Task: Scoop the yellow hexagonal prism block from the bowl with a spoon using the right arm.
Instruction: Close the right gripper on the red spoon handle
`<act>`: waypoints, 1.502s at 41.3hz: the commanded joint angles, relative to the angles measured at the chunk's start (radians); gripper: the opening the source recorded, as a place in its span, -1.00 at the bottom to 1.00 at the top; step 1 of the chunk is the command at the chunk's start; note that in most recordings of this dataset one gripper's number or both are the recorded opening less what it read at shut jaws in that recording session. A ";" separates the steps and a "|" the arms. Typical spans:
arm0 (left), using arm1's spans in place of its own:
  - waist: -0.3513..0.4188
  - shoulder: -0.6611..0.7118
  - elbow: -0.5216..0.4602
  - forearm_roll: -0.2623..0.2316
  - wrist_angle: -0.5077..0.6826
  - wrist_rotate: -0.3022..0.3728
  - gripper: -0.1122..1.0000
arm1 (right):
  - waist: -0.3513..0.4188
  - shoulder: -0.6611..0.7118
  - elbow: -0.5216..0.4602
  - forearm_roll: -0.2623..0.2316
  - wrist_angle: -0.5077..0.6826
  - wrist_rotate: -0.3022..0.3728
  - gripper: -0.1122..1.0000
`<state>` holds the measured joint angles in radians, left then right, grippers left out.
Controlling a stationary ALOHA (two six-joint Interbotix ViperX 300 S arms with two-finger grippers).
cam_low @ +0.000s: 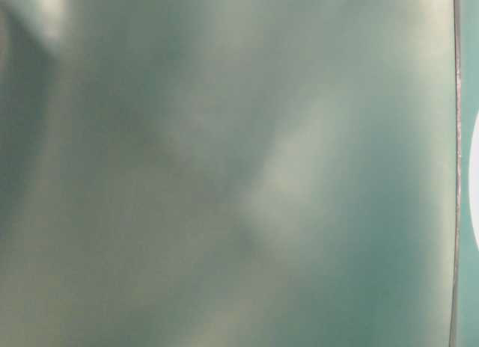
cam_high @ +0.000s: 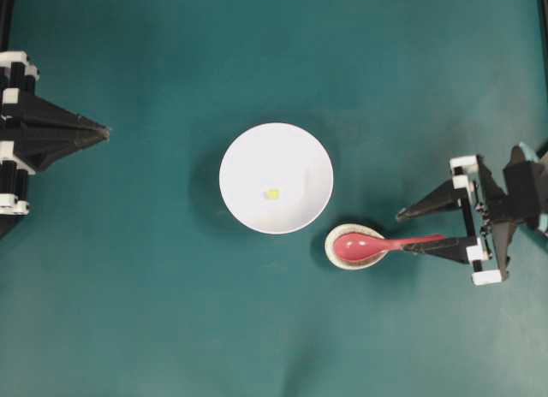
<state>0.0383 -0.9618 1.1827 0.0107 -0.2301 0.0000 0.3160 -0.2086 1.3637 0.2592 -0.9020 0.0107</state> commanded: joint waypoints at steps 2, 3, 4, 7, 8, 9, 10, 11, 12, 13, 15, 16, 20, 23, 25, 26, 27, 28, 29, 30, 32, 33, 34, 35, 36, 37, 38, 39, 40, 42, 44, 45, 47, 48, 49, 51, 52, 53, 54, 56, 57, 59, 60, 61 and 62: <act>0.002 0.009 -0.014 0.003 -0.003 0.002 -0.79 | 0.029 0.064 -0.006 0.035 -0.054 -0.002 0.22; 0.002 0.009 -0.014 0.003 -0.003 0.002 -0.79 | 0.034 0.075 -0.006 0.041 -0.060 -0.002 0.21; 0.003 0.009 -0.014 0.003 -0.003 0.002 -0.79 | 0.038 0.091 -0.006 0.049 -0.072 -0.002 0.22; 0.002 0.009 -0.014 0.003 -0.003 0.002 -0.79 | 0.052 0.124 -0.006 0.071 -0.091 0.000 0.21; 0.002 0.009 -0.014 0.003 -0.003 0.002 -0.79 | 0.057 0.132 -0.006 0.075 -0.094 0.000 0.21; 0.002 0.009 -0.014 0.003 -0.003 0.000 -0.79 | 0.061 0.140 -0.008 0.080 -0.098 0.002 0.22; 0.002 0.009 -0.014 0.003 -0.003 0.002 -0.79 | 0.071 0.150 -0.009 0.089 -0.104 0.002 0.22; 0.002 0.009 -0.014 0.003 -0.003 0.000 -0.79 | 0.075 0.158 -0.009 0.094 -0.107 0.005 0.21; 0.002 0.009 -0.014 0.003 -0.003 0.002 -0.79 | 0.083 0.169 -0.011 0.100 -0.112 0.011 0.21; 0.002 0.009 -0.014 0.003 -0.003 0.000 -0.79 | 0.086 0.173 -0.011 0.101 -0.114 0.015 0.21; 0.002 0.009 -0.014 0.003 -0.003 0.002 -0.79 | 0.095 0.186 -0.011 0.104 -0.117 0.031 0.22; 0.002 0.009 -0.014 0.003 -0.003 0.002 -0.79 | 0.098 0.190 -0.011 0.106 -0.117 0.035 0.22; 0.002 0.009 -0.014 0.003 -0.003 0.000 -0.79 | 0.106 0.210 -0.012 0.106 -0.117 0.058 0.21; 0.002 0.009 -0.014 0.003 -0.005 0.000 -0.79 | 0.106 0.222 -0.012 0.106 -0.118 0.064 0.22; 0.002 0.009 -0.014 0.003 -0.006 0.000 -0.79 | 0.106 0.230 -0.014 0.106 -0.117 0.066 0.21; 0.002 0.009 -0.014 0.003 -0.006 0.000 -0.79 | 0.106 0.235 -0.015 0.107 -0.117 0.066 0.21; 0.002 0.009 -0.014 0.003 -0.006 0.000 -0.79 | 0.106 0.236 -0.015 0.107 -0.117 0.066 0.21; 0.002 0.009 -0.014 0.003 -0.006 0.000 -0.79 | 0.106 0.239 -0.017 0.107 -0.117 0.066 0.21; 0.002 0.009 -0.014 0.003 -0.006 0.000 -0.79 | 0.106 0.244 -0.020 0.107 -0.117 0.066 0.21; 0.002 0.009 -0.014 0.003 -0.006 0.000 -0.79 | 0.106 0.245 -0.021 0.107 -0.117 0.066 0.21; 0.002 0.009 -0.014 0.003 -0.006 0.000 -0.79 | 0.106 0.252 -0.021 0.107 -0.115 0.066 0.21; 0.002 0.009 -0.014 0.003 -0.006 0.000 -0.79 | 0.106 0.253 -0.023 0.109 -0.115 0.066 0.21; 0.003 0.009 -0.014 0.003 -0.006 0.000 -0.79 | 0.106 0.256 -0.023 0.110 -0.115 0.066 0.21; 0.002 0.009 -0.014 0.003 -0.006 0.000 -0.79 | 0.106 0.259 -0.026 0.112 -0.114 0.066 0.21; 0.002 0.009 -0.014 0.003 -0.006 0.000 -0.79 | 0.106 0.262 -0.025 0.115 -0.112 0.066 0.21; 0.002 0.009 -0.014 0.003 -0.006 0.000 -0.79 | 0.106 0.264 -0.026 0.117 -0.112 0.066 0.21; 0.002 0.009 -0.014 0.003 -0.006 0.000 -0.79 | 0.106 0.265 -0.026 0.117 -0.112 0.066 0.21; 0.003 0.009 -0.015 0.003 -0.006 0.000 -0.79 | 0.106 0.267 -0.026 0.117 -0.112 0.066 0.21; 0.002 0.009 -0.014 0.003 -0.006 0.000 -0.79 | 0.106 0.267 -0.026 0.118 -0.114 0.066 0.21; 0.002 0.009 -0.014 0.003 -0.006 0.000 -0.79 | 0.106 0.267 -0.028 0.120 -0.114 0.066 0.21; 0.002 0.009 -0.014 0.003 -0.006 0.000 -0.79 | 0.106 0.267 -0.029 0.120 -0.114 0.066 0.21; 0.002 0.009 -0.014 0.003 -0.006 0.000 -0.79 | 0.106 0.268 -0.029 0.120 -0.114 0.066 0.21; 0.003 0.009 -0.014 0.003 -0.006 0.000 -0.79 | 0.106 0.268 -0.029 0.120 -0.114 0.066 0.21; 0.002 0.009 -0.014 0.003 -0.006 0.000 -0.79 | 0.106 0.268 -0.029 0.120 -0.114 0.066 0.21; 0.002 0.009 -0.014 0.003 -0.006 0.000 -0.79 | 0.106 0.268 -0.029 0.121 -0.114 0.066 0.21; 0.002 0.009 -0.014 0.003 -0.006 0.000 -0.79 | 0.106 0.268 -0.031 0.120 -0.112 0.066 0.21; 0.002 0.009 -0.014 0.003 -0.006 0.000 -0.79 | 0.106 0.268 -0.031 0.121 -0.112 0.066 0.21; 0.002 0.009 -0.014 0.003 -0.006 0.000 -0.79 | 0.106 0.268 -0.031 0.121 -0.112 0.066 0.21; 0.002 0.009 -0.014 0.003 -0.006 0.000 -0.79 | 0.106 0.268 -0.031 0.121 -0.112 0.066 0.21; 0.002 0.009 -0.014 0.003 -0.006 0.000 -0.79 | 0.106 0.268 -0.031 0.121 -0.112 0.066 0.21; 0.002 0.009 -0.014 0.003 -0.006 0.000 -0.79 | 0.106 0.268 -0.031 0.120 -0.110 0.066 0.21; 0.002 0.009 -0.014 0.003 -0.006 0.000 -0.79 | 0.106 0.268 -0.031 0.121 -0.110 0.063 0.21; 0.002 0.009 -0.014 0.003 -0.005 0.000 -0.79 | 0.106 0.268 -0.031 0.121 -0.110 0.060 0.20; 0.002 0.009 -0.014 0.003 -0.005 0.000 -0.79 | 0.106 0.270 -0.029 0.121 -0.110 0.058 0.19; 0.003 0.009 -0.014 0.003 -0.005 0.000 -0.79 | 0.106 0.270 -0.029 0.121 -0.110 0.055 0.18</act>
<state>0.0383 -0.9618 1.1827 0.0107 -0.2286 0.0000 0.4188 0.0675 1.3407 0.3774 -1.0078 0.0706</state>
